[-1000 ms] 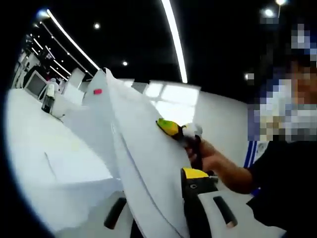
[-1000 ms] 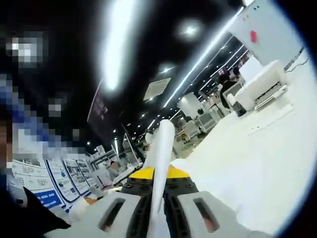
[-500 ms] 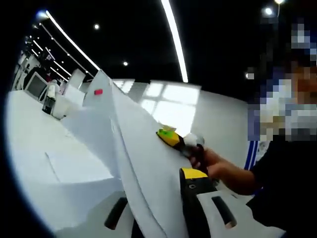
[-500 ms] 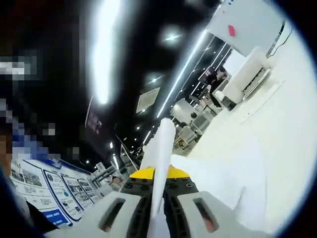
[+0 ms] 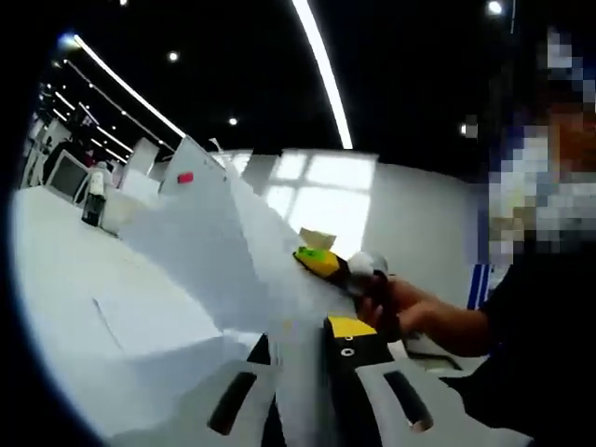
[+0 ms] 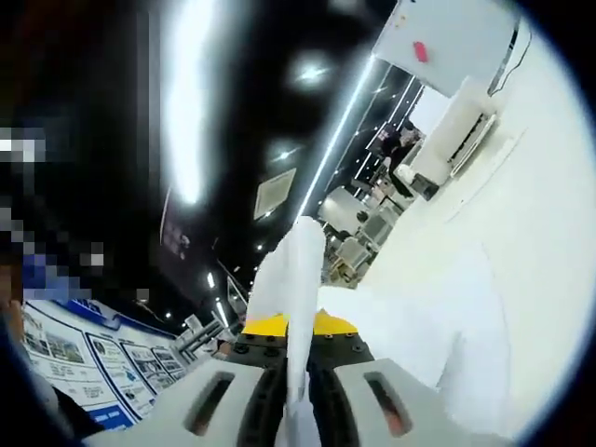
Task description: Organize the stack of printing papers by aligning and flattening the scattered papers on the table
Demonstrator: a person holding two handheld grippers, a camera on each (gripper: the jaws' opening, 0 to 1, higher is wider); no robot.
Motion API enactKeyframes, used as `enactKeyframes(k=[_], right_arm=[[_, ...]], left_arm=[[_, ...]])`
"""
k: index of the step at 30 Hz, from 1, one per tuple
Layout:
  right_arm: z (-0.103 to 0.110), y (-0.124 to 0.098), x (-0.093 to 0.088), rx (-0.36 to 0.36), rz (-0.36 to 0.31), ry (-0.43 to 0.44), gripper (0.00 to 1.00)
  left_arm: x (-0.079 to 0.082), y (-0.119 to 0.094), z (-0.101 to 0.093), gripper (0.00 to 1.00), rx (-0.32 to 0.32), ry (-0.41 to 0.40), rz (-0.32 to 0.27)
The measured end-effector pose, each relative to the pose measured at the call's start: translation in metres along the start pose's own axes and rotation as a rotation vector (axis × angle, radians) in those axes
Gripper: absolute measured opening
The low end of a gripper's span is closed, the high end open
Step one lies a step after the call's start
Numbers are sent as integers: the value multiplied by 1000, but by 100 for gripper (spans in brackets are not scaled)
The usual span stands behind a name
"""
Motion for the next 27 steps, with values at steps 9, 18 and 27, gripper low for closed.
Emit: enactKeyframes(k=[9,18,27], right_arm=[[-8,-17,26,-42,-49,-197,24],[-28,-37,43,-116,-93,-265,53],[-20,-28,20,78,-15,-160,60]], left_arm=[[2,-1,-5,5,-4,65,-23],[6,-1,-15,5,-52,134,-64],[13,-3,-24,5,-124,199,-146]])
Point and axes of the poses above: the point that each gripper's makers call its tool centre point, and the gripper's own axes: y roughly forward along the fingers, z roughly to its left, x roughly out of its top, the point moved 10 cm from there along -y, roughly backward along the fingers, and after that the axes turned 7 degrees about -y, right-handed, at the moved point
